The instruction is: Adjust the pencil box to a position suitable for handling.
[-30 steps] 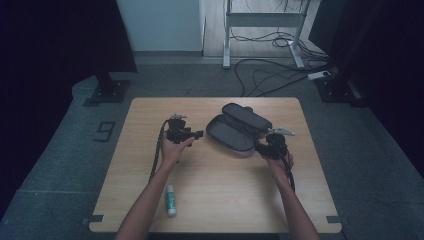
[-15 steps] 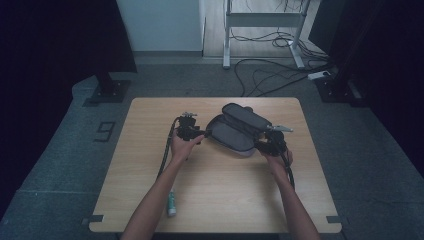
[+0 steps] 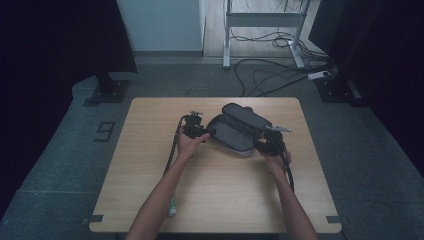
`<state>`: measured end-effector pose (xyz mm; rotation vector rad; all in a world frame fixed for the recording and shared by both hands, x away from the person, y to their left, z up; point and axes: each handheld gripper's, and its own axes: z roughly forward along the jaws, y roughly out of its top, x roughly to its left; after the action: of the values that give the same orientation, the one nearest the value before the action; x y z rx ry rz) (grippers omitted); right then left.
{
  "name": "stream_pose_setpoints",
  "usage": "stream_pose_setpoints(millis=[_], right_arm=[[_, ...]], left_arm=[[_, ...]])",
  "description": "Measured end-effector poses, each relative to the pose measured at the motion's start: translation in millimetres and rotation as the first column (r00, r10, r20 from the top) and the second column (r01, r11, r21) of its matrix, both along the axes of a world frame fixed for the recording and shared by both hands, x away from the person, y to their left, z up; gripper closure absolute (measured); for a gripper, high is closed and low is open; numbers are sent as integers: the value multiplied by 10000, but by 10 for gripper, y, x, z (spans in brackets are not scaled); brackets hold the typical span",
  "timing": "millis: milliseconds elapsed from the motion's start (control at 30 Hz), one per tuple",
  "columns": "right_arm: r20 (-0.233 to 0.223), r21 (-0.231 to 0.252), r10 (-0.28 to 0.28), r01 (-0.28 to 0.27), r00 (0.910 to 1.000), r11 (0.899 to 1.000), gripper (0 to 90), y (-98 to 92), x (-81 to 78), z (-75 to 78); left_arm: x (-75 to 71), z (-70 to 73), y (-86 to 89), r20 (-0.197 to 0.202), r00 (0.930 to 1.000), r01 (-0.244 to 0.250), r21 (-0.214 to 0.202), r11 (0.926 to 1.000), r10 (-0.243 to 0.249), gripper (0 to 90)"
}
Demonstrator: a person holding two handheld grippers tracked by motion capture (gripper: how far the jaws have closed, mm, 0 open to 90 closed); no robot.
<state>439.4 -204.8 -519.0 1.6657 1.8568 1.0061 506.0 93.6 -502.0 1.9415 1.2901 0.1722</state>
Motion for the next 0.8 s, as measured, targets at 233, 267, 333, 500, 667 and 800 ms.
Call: stream_pose_setpoints(millis=[233,267,333,500,667,800], right_arm=[[-92,-180,83,-85,9999,9998,412,41,24,-41],[-92,-180,83,-85,9999,9998,412,41,24,-41],[-133,-198,74,-77,9999,9998,416,48,34,-60],[-219,-149,72,-75,9997,9999,430,40,50,-90],[-307,-116,-19,16,9995,9999,455,48,59,-119],[-374,-84,-21,17,9993,10000,477,53,63,-129]], left_arm=[[80,-116,9,-316,9989,-341,24,9994,341,346],[91,-136,10,-345,9986,-401,58,9992,403,346],[112,-167,11,-381,9982,-453,121,9989,457,357],[168,-255,11,-440,9969,-633,336,9974,647,372],[200,-300,-9,-492,9967,-632,318,9975,647,410],[225,-294,-55,-504,9972,-528,402,9978,548,442]])
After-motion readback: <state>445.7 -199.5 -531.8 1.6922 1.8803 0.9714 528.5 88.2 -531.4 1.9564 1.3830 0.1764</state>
